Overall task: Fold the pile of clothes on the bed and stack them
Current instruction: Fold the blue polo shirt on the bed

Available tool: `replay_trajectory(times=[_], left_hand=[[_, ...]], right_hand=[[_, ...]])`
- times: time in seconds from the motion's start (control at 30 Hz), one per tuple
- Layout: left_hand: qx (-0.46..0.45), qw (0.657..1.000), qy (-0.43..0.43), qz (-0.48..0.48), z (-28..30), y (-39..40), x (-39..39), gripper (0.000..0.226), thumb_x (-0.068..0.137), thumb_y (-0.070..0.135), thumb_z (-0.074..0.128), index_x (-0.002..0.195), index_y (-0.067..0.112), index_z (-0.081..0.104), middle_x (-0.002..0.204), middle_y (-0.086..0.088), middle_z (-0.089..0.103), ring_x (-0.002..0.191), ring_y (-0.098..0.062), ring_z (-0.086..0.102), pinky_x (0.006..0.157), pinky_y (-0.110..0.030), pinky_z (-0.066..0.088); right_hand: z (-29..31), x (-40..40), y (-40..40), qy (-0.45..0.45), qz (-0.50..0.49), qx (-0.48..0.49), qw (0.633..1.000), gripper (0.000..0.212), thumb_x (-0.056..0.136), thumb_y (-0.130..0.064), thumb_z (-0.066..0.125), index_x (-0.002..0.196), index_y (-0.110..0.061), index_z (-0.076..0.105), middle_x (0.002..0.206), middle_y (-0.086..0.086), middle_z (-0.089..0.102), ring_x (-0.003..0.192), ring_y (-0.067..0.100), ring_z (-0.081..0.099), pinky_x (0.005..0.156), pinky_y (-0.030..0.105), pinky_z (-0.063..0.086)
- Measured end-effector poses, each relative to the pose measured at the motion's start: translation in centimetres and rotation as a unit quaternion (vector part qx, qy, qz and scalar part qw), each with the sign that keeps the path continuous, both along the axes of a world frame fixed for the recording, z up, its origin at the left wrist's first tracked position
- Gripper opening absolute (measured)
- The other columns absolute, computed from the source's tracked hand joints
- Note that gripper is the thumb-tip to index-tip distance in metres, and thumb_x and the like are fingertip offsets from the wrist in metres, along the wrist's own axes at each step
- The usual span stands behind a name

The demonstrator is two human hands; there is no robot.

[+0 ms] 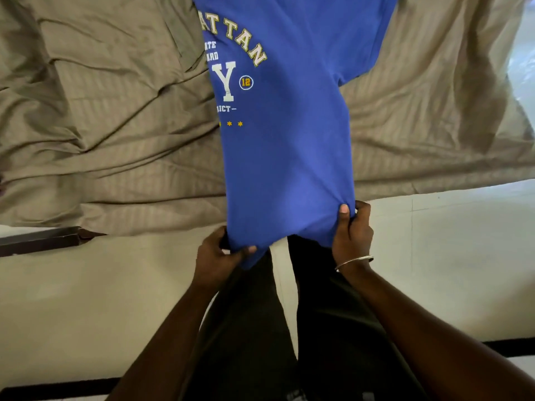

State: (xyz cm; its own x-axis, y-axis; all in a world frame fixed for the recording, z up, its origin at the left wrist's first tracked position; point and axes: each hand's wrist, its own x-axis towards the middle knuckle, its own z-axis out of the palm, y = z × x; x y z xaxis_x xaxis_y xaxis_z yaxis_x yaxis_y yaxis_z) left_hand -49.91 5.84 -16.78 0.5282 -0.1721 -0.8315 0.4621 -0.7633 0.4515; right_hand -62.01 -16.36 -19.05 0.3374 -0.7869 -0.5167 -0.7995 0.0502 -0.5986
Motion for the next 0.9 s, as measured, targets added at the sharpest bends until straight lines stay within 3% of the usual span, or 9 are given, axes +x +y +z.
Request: replay_trajectory(times=[0.1, 0.17, 0.27, 0.4, 0.53, 0.6, 0.73, 0.8, 0.9], left_hand=[[0.102, 0.994, 0.023, -0.037, -1.5, 0.8, -1.3, 0.026, 0.087, 0.03, 0.074, 0.106, 0.014, 0.066, 0.097, 0.003, 0.069, 0.085, -0.017, 0.066, 0.066, -0.016, 0.045], [0.152, 0.987, 0.013, -0.041, -2.3, 1.1, -1.3, 0.016, 0.091, 0.028, 0.068, 0.102, 0.016, 0.066, 0.098, 0.002, 0.068, 0.085, -0.015, 0.062, 0.062, -0.013, 0.037], [0.182, 0.98, -0.06, -0.054, -2.3, 0.7, -0.8, 0.009, 0.092, 0.026, 0.064, 0.096, 0.017, 0.065, 0.092, 0.002, 0.069, 0.083, -0.015, 0.064, 0.065, -0.02, 0.039], [0.072, 0.951, -0.261, -0.147, -1.6, -1.8, 1.2, 0.014, 0.092, 0.022, 0.061, 0.104, 0.014, 0.064, 0.098, -0.002, 0.065, 0.087, -0.022, 0.062, 0.073, -0.034, 0.051], [0.021, 0.896, -0.37, -0.244, -3.7, -6.4, 5.2, 0.041, 0.091, 0.032, 0.055, 0.13, 0.022, 0.06, 0.135, -0.001, 0.058, 0.125, -0.026, 0.053, 0.096, -0.042, 0.042], [0.04, 0.89, -0.386, -0.239, -5.2, -9.2, 8.1, 0.055, 0.087, 0.04, 0.057, 0.14, 0.026, 0.051, 0.149, 0.001, 0.047, 0.137, -0.027, 0.043, 0.1, -0.046, 0.038], [0.091, 0.929, -0.286, -0.217, -8.2, -13.1, 14.8, 0.109, 0.07, 0.059, 0.073, 0.156, 0.033, 0.011, 0.164, 0.005, 0.013, 0.15, -0.027, 0.015, 0.109, -0.062, 0.029], [0.1, 0.929, -0.262, -0.24, -9.4, -13.5, 16.6, 0.13, 0.056, 0.067, 0.077, 0.155, 0.039, -0.002, 0.165, 0.01, -0.001, 0.152, -0.028, 0.003, 0.106, -0.071, 0.023], [0.073, 0.918, -0.278, -0.273, -11.4, -13.5, 17.3, 0.141, 0.045, 0.08, 0.066, 0.156, 0.033, -0.007, 0.165, 0.003, -0.006, 0.152, -0.032, -0.004, 0.111, -0.072, 0.015]], right_hand=[[-1.5, -1.1, -0.9, 0.042, 0.067, 0.042, 0.996, 0.042, 0.095, -0.038, 0.048, 0.127, -0.012, 0.041, 0.069, -0.004, 0.056, 0.074, 0.035, 0.06, 0.059, 0.031, 0.029], [-2.2, -1.5, -1.2, 0.079, 0.098, 0.025, 0.992, 0.038, 0.096, -0.021, 0.051, 0.131, -0.014, 0.039, 0.083, 0.004, 0.061, 0.083, 0.039, 0.061, 0.065, 0.035, 0.039], [-2.4, -1.2, -1.4, 0.145, 0.15, -0.172, 0.963, 0.045, 0.088, -0.02, 0.061, 0.129, -0.01, 0.046, 0.115, 0.019, 0.054, 0.1, 0.04, 0.052, 0.081, 0.045, 0.044], [-2.1, 1.9, -2.1, 0.037, 0.286, -0.294, 0.911, 0.041, 0.092, -0.034, 0.06, 0.127, -0.013, 0.054, 0.132, 0.018, 0.053, 0.117, 0.036, 0.053, 0.091, 0.046, 0.041], [-4.0, 4.1, -4.0, 0.086, 0.441, -0.225, 0.865, 0.044, 0.094, -0.038, 0.042, 0.133, -0.024, 0.057, 0.15, 0.007, 0.042, 0.137, 0.029, 0.042, 0.106, 0.049, 0.028], [-4.6, 5.0, -5.3, 0.122, 0.393, -0.167, 0.896, 0.05, 0.082, -0.038, 0.036, 0.12, -0.02, 0.064, 0.138, 0.008, 0.053, 0.124, 0.032, 0.053, 0.1, 0.048, 0.033], [-4.7, 8.9, -8.8, 0.137, 0.237, -0.179, 0.945, 0.043, 0.07, -0.031, 0.043, 0.102, -0.013, 0.066, 0.11, 0.015, 0.059, 0.094, 0.041, 0.057, 0.082, 0.045, 0.043], [-4.9, 11.6, -10.2, 0.057, 0.186, -0.162, 0.967, 0.034, 0.078, -0.024, 0.053, 0.107, -0.008, 0.063, 0.108, 0.016, 0.06, 0.093, 0.039, 0.058, 0.082, 0.044, 0.047], [-5.9, 16.9, -12.8, -0.064, -0.034, -0.059, 0.996, 0.028, 0.085, -0.028, 0.069, 0.107, -0.012, 0.062, 0.093, 0.005, 0.066, 0.085, 0.021, 0.063, 0.09, 0.037, 0.05]])
